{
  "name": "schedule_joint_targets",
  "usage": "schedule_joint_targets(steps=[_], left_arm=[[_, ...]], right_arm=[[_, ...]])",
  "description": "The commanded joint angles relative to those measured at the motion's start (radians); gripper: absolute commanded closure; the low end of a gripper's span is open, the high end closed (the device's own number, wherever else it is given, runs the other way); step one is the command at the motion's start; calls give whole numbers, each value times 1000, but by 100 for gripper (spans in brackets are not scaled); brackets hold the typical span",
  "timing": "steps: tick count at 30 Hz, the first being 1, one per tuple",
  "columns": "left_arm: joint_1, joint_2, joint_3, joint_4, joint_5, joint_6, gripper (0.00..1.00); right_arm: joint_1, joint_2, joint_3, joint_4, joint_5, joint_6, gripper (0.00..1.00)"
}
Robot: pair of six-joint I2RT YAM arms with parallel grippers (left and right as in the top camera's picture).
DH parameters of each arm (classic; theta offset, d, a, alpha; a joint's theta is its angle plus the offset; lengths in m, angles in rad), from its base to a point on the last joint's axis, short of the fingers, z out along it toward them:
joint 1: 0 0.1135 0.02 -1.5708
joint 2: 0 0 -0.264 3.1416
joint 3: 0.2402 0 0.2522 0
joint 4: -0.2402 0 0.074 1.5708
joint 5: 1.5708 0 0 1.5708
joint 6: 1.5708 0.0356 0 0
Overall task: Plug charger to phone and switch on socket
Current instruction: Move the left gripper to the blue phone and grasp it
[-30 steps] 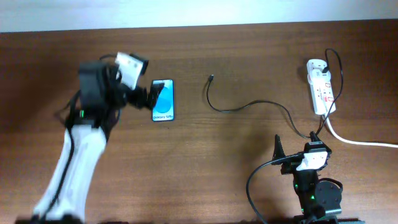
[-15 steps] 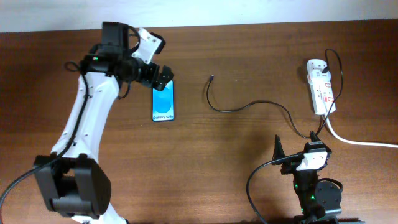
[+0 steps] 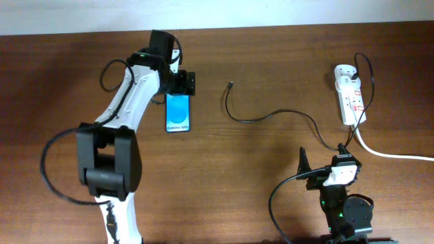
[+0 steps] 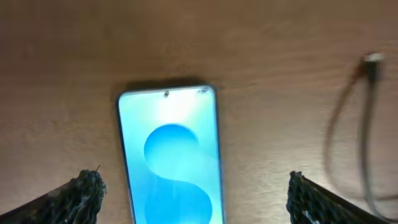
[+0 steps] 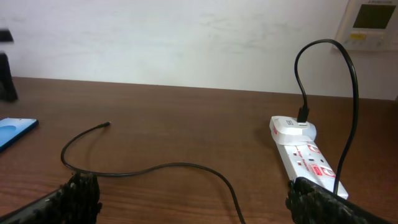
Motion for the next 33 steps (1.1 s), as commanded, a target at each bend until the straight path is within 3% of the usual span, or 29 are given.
schedule_joint_targets(steps=[1, 18, 33], left_arm=[[-27, 81, 17, -20, -108, -146, 1], [-46, 166, 17, -98, -81, -77, 0], [-46, 166, 17, -70, -80, -78, 9]], right_arm=[[-4, -8, -7, -4, -2, 2, 2], [-4, -8, -7, -4, -2, 2, 2], [-4, -8, -7, -4, -2, 2, 2]])
